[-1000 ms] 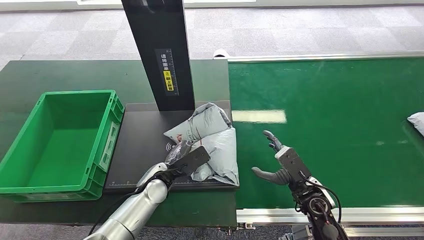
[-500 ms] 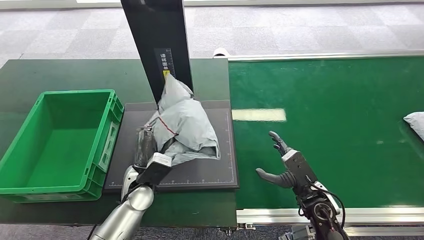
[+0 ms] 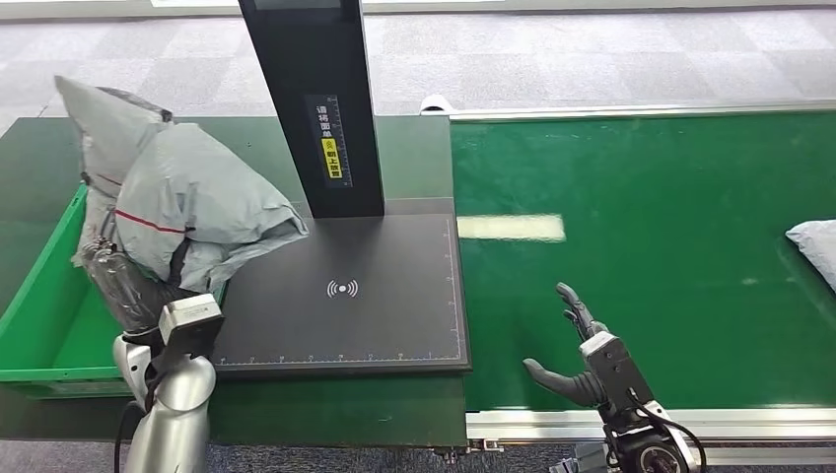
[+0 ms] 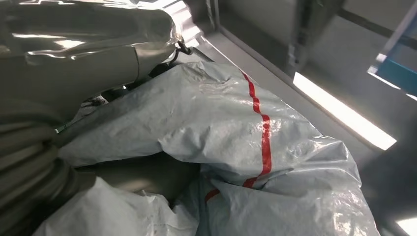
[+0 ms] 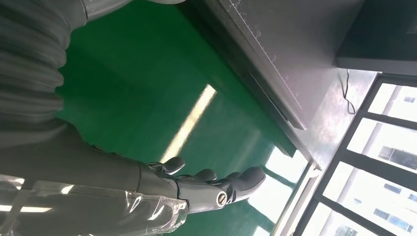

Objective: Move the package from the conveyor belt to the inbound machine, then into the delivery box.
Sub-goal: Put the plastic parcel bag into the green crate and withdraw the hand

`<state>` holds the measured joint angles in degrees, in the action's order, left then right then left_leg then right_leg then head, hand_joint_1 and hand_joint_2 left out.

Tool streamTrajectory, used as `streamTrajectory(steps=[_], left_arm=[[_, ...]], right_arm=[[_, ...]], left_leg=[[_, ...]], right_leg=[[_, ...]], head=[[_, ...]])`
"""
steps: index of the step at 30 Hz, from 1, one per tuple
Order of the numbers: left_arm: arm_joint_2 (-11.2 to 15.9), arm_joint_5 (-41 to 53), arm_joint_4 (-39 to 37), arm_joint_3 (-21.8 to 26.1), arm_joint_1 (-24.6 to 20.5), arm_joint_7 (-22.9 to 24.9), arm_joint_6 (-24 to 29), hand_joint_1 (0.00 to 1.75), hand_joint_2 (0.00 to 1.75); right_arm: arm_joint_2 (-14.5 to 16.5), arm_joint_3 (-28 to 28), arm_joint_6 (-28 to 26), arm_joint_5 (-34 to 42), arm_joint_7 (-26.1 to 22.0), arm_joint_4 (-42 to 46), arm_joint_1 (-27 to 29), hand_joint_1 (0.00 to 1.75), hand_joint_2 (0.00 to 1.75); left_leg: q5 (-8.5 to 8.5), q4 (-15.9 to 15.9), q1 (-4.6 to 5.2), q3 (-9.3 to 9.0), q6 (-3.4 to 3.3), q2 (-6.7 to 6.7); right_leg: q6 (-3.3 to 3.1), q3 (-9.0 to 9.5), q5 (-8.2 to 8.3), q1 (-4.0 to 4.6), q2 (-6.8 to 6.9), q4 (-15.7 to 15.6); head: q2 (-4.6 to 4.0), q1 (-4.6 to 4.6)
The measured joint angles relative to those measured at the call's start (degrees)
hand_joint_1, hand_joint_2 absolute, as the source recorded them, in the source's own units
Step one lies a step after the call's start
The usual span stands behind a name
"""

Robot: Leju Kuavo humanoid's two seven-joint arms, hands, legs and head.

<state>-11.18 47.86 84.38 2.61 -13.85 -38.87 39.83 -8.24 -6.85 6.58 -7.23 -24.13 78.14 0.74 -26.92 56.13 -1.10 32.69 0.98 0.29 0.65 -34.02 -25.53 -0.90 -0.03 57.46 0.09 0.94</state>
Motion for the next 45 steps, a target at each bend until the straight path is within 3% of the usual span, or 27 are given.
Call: streamTrajectory(steps=[6,9,11,14,24,26,28,30,37,45], left_arm=[[-0.67,6.95,-7.25,14.49,-4.20,7.88,0.02,1.75,1.75],[0.01,10.35,-11.94,17.81,-5.85,16.66,0.04,1.75,1.75],[1.35,10.90,-15.63,19.21,-6.33,21.55,0.04,1.75,1.75],[3.67,10.33,-20.47,20.17,-6.38,24.80,0.04,1.75,1.75],[7.01,9.74,-26.54,20.55,-7.34,27.76,0.04,1.75,1.75],[7.27,9.58,-26.86,20.49,-7.40,28.26,0.04,0.90,1.75],[7.40,7.79,-26.82,20.52,-7.29,27.40,0.04,0.03,1.75],[7.16,4.57,-26.12,21.24,-6.84,23.18,0.08,0.00,1.75],[3.19,-6.32,-19.69,28.53,-5.68,1.00,0.19,0.00,1.75],[0.13,-11.13,-10.10,30.66,-3.60,-0.91,0.28,0.00,1.75]], right_arm=[[0.78,0.94,-0.27,-1.53,0.82,2.73,1.92,0.00,1.75],[1.27,1.14,-0.19,-2.41,1.20,3.09,1.99,0.00,1.75],[1.54,1.19,0.04,-2.90,1.36,3.12,1.89,0.00,1.75],[1.74,1.25,0.51,-3.23,1.42,3.12,1.62,0.00,1.75],[2.55,1.56,1.19,-3.56,1.49,3.12,1.16,0.00,1.75],[2.64,1.63,1.25,-3.72,1.51,3.12,1.15,0.00,1.75],[2.77,1.64,1.43,-4.04,1.60,3.12,1.10,0.00,1.75],[2.86,1.65,1.66,-4.26,1.68,3.12,0.98,0.00,1.75],[2.90,1.62,2.07,-4.22,1.52,2.38,-0.84,0.00,1.75],[2.89,1.53,2.14,-3.92,1.39,0.85,-2.73,0.00,1.75]], left_leg=[[0.02,-0.01,-0.01,-0.05,0.02,-0.16],[0.02,-0.01,0.00,-0.03,0.02,-0.14],[0.01,-0.01,0.00,-0.03,0.01,-0.19],[0.01,-0.01,0.00,-0.02,0.01,-0.23],[-0.02,-0.05,0.00,-0.17,0.03,-0.13],[0.00,-0.06,0.00,-0.24,0.03,-0.13],[0.02,-0.06,0.00,-0.29,0.04,-0.13],[0.03,-0.06,-0.01,-0.29,0.04,-0.14],[0.02,-0.02,0.00,-0.15,0.03,-0.14],[0.01,-0.02,0.00,-0.04,0.02,-0.13]], right_leg=[[-0.02,0.00,0.01,0.02,-0.10,0.01],[-0.01,0.04,0.01,0.01,-0.09,0.01],[-0.01,0.01,0.01,0.01,-0.12,0.01],[-0.01,-0.03,0.01,0.01,-0.13,0.01],[-0.02,0.16,-0.01,0.00,-0.10,0.01],[-0.03,0.22,0.00,0.01,-0.10,0.01],[-0.03,0.27,0.00,0.01,-0.10,0.01],[-0.03,0.26,0.01,0.02,-0.11,0.02],[-0.01,0.15,0.01,0.00,-0.11,0.02],[-0.01,0.03,0.00,0.01,-0.11,0.01]], head=[[0.00,0.01],[0.00,-0.02],[0.00,-0.01],[0.00,-0.01],[0.00,0.00],[0.00,-0.01],[0.00,-0.01],[0.00,0.00],[0.00,-0.02],[0.00,-0.01]])
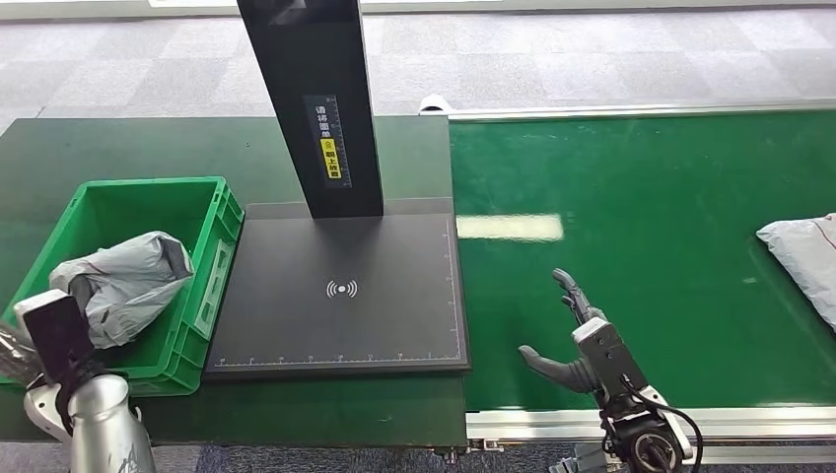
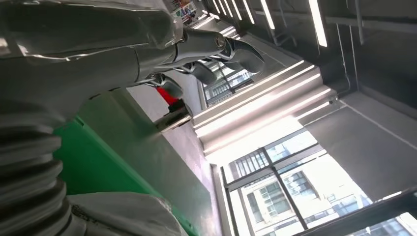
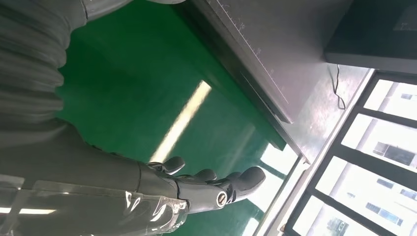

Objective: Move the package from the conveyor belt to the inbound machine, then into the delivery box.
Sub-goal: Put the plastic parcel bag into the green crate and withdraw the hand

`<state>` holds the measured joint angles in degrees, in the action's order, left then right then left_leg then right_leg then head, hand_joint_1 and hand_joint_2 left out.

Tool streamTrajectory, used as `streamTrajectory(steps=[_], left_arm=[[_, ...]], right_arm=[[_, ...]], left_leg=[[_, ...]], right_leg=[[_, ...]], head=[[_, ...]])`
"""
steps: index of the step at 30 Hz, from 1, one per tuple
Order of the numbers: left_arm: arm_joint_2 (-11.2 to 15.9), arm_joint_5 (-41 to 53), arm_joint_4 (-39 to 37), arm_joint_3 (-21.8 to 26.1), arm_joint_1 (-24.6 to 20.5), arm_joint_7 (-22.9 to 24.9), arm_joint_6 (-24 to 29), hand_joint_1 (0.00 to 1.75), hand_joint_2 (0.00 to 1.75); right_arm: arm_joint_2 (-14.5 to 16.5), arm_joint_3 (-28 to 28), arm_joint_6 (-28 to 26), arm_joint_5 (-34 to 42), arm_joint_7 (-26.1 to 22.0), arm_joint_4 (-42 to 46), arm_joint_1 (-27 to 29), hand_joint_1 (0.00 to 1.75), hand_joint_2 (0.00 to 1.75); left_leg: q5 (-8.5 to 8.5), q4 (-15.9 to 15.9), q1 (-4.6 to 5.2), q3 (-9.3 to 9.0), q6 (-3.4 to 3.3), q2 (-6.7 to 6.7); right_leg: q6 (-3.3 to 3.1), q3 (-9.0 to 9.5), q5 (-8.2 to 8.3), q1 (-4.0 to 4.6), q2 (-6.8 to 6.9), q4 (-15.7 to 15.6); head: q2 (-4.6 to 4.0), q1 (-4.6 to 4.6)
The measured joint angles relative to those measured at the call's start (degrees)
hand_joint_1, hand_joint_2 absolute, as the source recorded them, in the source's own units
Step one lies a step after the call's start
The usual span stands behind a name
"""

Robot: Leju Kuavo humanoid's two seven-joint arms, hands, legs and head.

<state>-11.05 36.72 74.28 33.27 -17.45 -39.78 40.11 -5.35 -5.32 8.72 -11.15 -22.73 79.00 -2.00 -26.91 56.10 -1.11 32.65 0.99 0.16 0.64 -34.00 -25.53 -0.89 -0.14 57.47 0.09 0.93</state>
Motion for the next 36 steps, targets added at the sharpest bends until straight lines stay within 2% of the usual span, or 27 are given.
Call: streamTrajectory(steps=[8,18,20,22,24,26,28,30,32,34,36], left_arm=[[-1.37,-3.83,10.72,-2.50,2.84,-0.02,0.00,0.00,1.75],[-1.77,-3.84,14.50,-4.20,3.91,-0.02,0.00,0.00,1.75],[-1.88,-2.15,14.81,-4.22,4.00,-0.02,0.00,0.00,1.75],[-2.12,3.59,14.57,-4.04,3.94,0.40,-0.21,0.00,1.75],[-1.63,14.19,11.72,-4.53,3.64,5.23,-2.48,0.00,1.75],[0.28,25.13,6.60,-6.79,3.39,17.99,-7.32,0.00,1.75],[2.46,30.37,1.73,-9.95,3.36,32.37,-11.47,0.00,1.75],[4.35,33.02,-2.15,-12.67,3.34,41.03,-15.57,0.00,1.75],[6.46,36.29,-5.09,-14.71,2.99,45.29,-21.99,0.00,1.75],[8.26,38.86,-7.06,-15.85,2.59,47.58,-28.33,0.00,1.75],[9.54,40.52,-7.99,-16.39,2.65,48.64,-31.51,0.00,1.75]], right_arm=[[-0.14,-0.55,0.00,0.73,-0.14,-1.71,-1.80,0.00,1.75],[-0.46,-1.10,-0.03,1.24,-0.17,-2.50,-2.20,0.00,1.75],[-0.52,-1.15,-0.11,1.37,-0.17,-2.50,-2.20,0.00,1.75],[-0.53,-1.16,-0.30,1.40,-0.15,-2.48,-2.02,0.00,1.75],[-0.53,-1.17,-0.54,1.19,-0.09,-2.21,-1.27,0.00,1.75],[-0.53,-1.17,-0.31,0.48,-0.06,-1.82,-0.38,0.00,1.75],[-0.52,-1.16,0.43,-0.46,-0.10,-1.68,-0.07,0.00,1.75],[-0.52,-1.16,1.11,-1.22,-0.15,-1.85,-0.29,0.00,1.75],[-0.48,-1.17,1.72,-1.82,-0.17,-2.26,-0.93,0.00,1.75],[-0.32,-1.19,2.23,-2.40,-0.19,-2.80,-1.81,0.00,1.75],[-0.10,-1.21,2.50,-2.88,-0.19,-3.20,-2.45,0.00,1.75]], left_leg=[[0.00,0.00,0.00,0.00,0.00,0.04],[0.00,0.00,0.00,0.00,0.00,0.04],[0.00,0.00,0.00,0.00,0.00,0.03],[0.00,0.01,0.01,-0.01,0.00,0.05],[-0.01,0.02,0.02,-0.03,-0.01,0.13],[-0.01,0.00,0.02,-0.02,-0.01,0.15],[-0.03,-0.02,0.01,-0.04,0.02,-0.05],[-0.04,-0.03,0.01,-0.10,0.04,-0.20],[-0.04,-0.03,0.02,-0.20,0.04,-0.05],[-0.04,-0.05,0.03,-0.34,0.04,0.19],[-0.04,-0.05,0.03,-0.46,0.04,0.29]], right_leg=[[0.00,0.01,0.00,0.00,0.00,0.00],[0.00,0.01,0.00,0.00,0.01,0.00],[0.00,0.00,0.00,0.00,0.01,0.00],[0.02,-0.01,-0.01,-0.01,0.03,-0.02],[0.06,0.02,-0.05,-0.03,0.11,-0.03],[0.07,0.05,-0.06,-0.03,0.14,-0.03],[0.01,0.04,-0.01,-0.02,0.01,-0.02],[-0.03,0.06,0.02,-0.01,-0.09,-0.02],[0.03,0.19,-0.04,-0.03,0.00,-0.02],[0.11,0.43,-0.14,-0.05,0.14,-0.02],[0.14,0.63,-0.20,-0.05,0.21,-0.02]], head=[[0.00,0.01],[0.00,0.01],[0.00,0.01],[0.00,0.00],[0.00,-0.01],[0.00,0.01],[0.00,0.02],[0.00,0.01],[0.00,0.03],[0.00,0.03],[0.00,0.01]])
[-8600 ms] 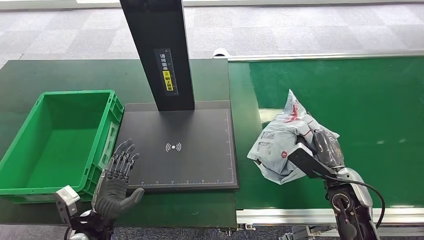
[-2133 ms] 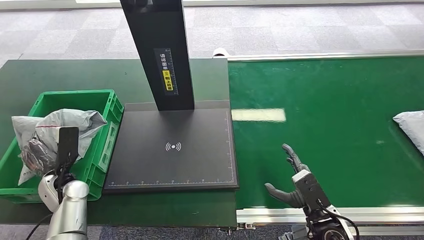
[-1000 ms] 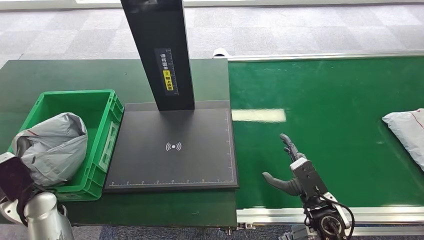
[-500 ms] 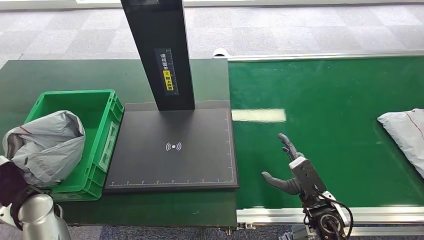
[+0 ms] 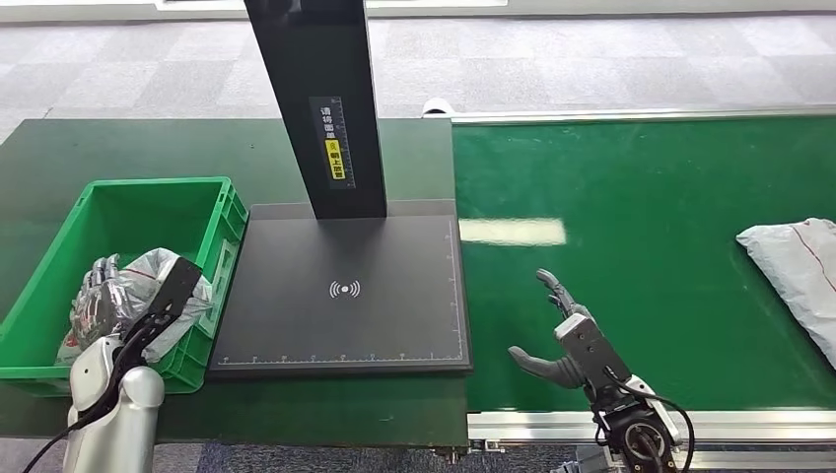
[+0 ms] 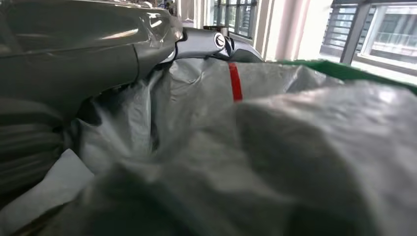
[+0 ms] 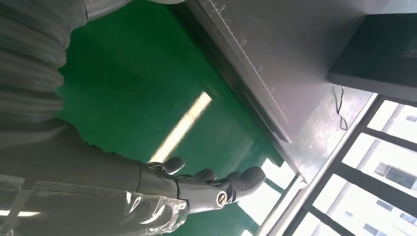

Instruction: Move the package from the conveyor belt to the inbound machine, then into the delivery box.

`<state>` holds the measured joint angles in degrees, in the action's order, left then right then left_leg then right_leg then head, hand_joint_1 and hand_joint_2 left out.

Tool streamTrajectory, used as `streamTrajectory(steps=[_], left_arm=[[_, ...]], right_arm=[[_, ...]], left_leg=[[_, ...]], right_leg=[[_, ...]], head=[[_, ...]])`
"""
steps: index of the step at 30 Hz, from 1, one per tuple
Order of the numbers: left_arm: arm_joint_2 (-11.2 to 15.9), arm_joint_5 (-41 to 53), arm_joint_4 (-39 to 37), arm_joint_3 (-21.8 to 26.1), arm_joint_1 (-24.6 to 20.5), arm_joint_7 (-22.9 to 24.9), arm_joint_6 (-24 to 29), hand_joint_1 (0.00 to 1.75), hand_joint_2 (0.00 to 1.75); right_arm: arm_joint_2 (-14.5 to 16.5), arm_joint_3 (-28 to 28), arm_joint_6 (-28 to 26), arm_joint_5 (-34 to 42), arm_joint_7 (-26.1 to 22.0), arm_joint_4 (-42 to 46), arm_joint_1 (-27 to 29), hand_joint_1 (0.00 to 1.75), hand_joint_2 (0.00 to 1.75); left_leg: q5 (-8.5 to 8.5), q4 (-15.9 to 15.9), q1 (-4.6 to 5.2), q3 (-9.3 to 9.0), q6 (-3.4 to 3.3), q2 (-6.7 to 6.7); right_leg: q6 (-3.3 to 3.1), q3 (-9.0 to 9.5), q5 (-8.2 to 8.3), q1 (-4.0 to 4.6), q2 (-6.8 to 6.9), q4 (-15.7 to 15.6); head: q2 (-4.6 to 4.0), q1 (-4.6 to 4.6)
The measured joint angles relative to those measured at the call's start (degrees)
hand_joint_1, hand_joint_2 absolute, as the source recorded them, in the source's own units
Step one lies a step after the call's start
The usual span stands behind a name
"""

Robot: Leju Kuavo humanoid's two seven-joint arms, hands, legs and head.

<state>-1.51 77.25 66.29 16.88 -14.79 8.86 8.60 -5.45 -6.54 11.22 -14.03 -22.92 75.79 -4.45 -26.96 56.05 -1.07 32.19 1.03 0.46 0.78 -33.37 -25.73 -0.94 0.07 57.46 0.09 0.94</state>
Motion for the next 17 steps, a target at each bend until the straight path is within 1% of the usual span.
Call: streamTrajectory(steps=[1,2,5,8,9,13,17], left_arm=[[0.55,0.35,-0.04,-0.09,0.22,0.28,0.22,0.00,1.75],[0.99,0.24,0.21,-0.03,0.55,0.37,1.77,0.00,1.75],[1.54,-2.55,2.30,0.98,2.39,-1.11,10.71,0.00,1.75],[1.74,-6.97,5.95,2.33,4.19,-4.93,20.67,0.00,1.75],[1.75,-7.91,7.08,2.74,4.57,-5.94,22.91,0.00,1.75],[1.69,-8.76,10.62,3.43,6.08,-8.30,26.01,0.00,1.75],[1.54,-7.08,13.49,3.37,6.95,-9.27,26.88,0.00,1.75]], right_arm=[[0.10,0.00,0.05,-0.15,0.04,-0.09,-0.13,0.00,1.75],[0.18,0.00,0.07,-0.26,0.15,-0.14,-0.14,0.00,1.75],[0.37,0.07,0.05,-0.32,0.79,0.08,0.56,0.00,1.75],[0.44,0.22,0.00,-0.21,1.26,1.02,1.84,0.00,1.75],[0.46,0.27,-0.03,-0.16,1.30,1.30,2.14,0.00,1.75],[0.55,0.44,-0.40,0.10,1.34,2.28,3.04,0.00,1.75],[0.55,0.74,-0.53,0.17,1.43,3.01,4.15,0.00,1.75]], left_leg=[[-0.01,0.00,0.00,-0.03,0.00,0.00],[-0.02,0.00,0.01,-0.07,-0.01,-0.05],[-0.08,0.02,0.00,-0.10,0.00,-0.27],[-0.09,0.03,0.00,0.02,0.01,-0.28],[-0.09,0.03,-0.01,0.06,0.01,-0.24],[-0.10,0.03,-0.03,0.16,0.02,-0.19],[-0.10,0.03,-0.03,0.21,0.01,-0.20]], right_leg=[[0.00,0.05,0.00,0.00,0.00,0.00],[0.00,0.08,0.01,0.00,-0.03,0.00],[-0.01,-0.02,0.04,0.00,-0.20,0.00],[-0.01,-0.21,0.03,0.01,-0.23,0.00],[-0.02,-0.24,0.03,0.01,-0.21,0.00],[-0.03,-0.34,0.01,0.04,-0.19,0.00],[-0.03,-0.39,0.01,0.04,-0.19,0.00]], head=[[0.00,-0.01],[0.00,-0.01],[0.00,-0.02],[0.00,-0.01],[0.00,-0.01],[0.00,-0.02],[0.00,-0.01]])
